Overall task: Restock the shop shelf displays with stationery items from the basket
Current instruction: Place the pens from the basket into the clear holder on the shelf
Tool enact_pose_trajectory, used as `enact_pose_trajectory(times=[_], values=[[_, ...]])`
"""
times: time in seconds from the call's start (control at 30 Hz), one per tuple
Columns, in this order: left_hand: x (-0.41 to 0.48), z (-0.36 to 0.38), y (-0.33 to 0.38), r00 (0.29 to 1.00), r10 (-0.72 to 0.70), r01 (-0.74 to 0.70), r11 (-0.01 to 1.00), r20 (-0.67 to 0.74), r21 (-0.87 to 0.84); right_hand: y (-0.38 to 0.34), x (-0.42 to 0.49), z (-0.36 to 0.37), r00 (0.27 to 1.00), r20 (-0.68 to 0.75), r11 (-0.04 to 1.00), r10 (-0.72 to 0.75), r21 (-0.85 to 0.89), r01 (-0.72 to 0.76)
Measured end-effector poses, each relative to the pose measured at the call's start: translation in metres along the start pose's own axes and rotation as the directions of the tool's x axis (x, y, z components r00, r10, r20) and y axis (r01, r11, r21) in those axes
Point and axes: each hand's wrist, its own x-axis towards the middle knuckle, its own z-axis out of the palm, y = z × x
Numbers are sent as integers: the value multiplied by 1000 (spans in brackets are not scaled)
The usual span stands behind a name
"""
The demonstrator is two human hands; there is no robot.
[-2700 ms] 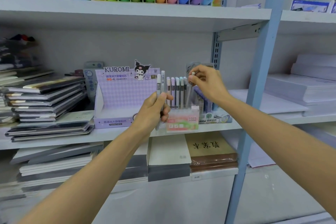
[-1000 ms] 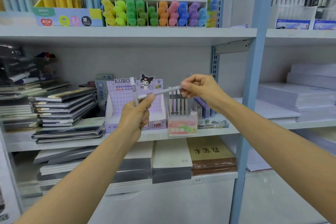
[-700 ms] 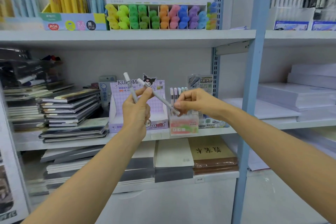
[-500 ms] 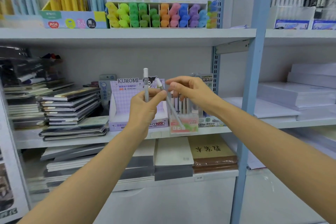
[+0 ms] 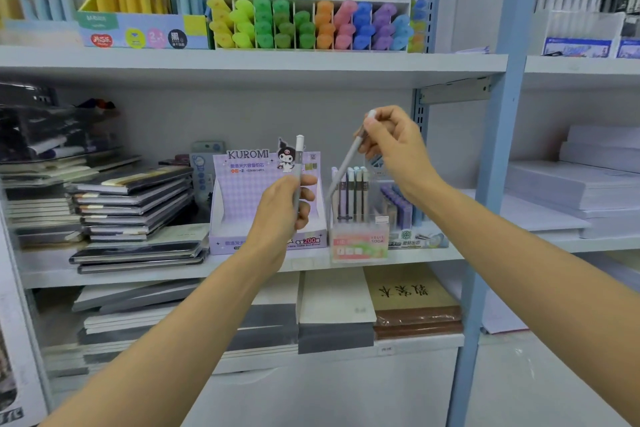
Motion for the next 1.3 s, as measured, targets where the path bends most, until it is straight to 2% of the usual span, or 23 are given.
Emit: enact_pose_trajectory(times=[0.13, 0.27, 0.43, 0.6, 0.77, 0.87, 0.93, 1.03, 1.1, 1.17, 1.23, 1.3], values=[[2, -4, -11, 995, 80, -86, 992, 64, 90, 19, 3, -1, 999, -27, 987, 40, -156, -44], [7, -4, -19, 990, 86, -92, 994, 108, 57, 40, -2, 5, 993, 27, 946, 114, -309, -101], [12, -4, -25, 994, 42, -44, 999, 100, 19, 55, -8, 11, 981, 152, 867, 122, -497, -31], [17, -7, -32, 996, 18, -21, 999, 82, 37, 60, -2, 12, 974, 178, 854, 139, -519, -27], [19, -8, -38, 995, 20, -24, 999, 93, 43, 71, 1, 17, 984, 169, 842, 53, -538, 47], [18, -11, -39, 995, 23, -28, 998, 97, 47, 76, 6, 18, 990, 142, 729, 7, -679, 92], [17, -12, -38, 994, 28, -34, 998, 101, 56, 75, 6, 16, 990, 139, 693, 34, -717, 76], [15, -12, -36, 994, 33, -42, 996, 108, 82, 62, 4, 12, 994, 107, 739, 32, -672, 48], [13, -9, -34, 993, 38, -49, 994, 116, 96, 45, -1, 11, 992, 112, 881, 55, -474, 4], [10, -3, -31, 989, 49, -63, 993, 137, 100, 29, -8, 12, 971, 200, 974, 130, -208, -88], [7, 5, -28, 983, 65, -82, 992, 173, 96, 19, -14, 12, 951, 281, 987, 128, -131, -94], [3, 11, -25, 975, 84, -103, 991, 208, 83, 13, -17, 10, 955, 282, 990, 94, -127, -60]])
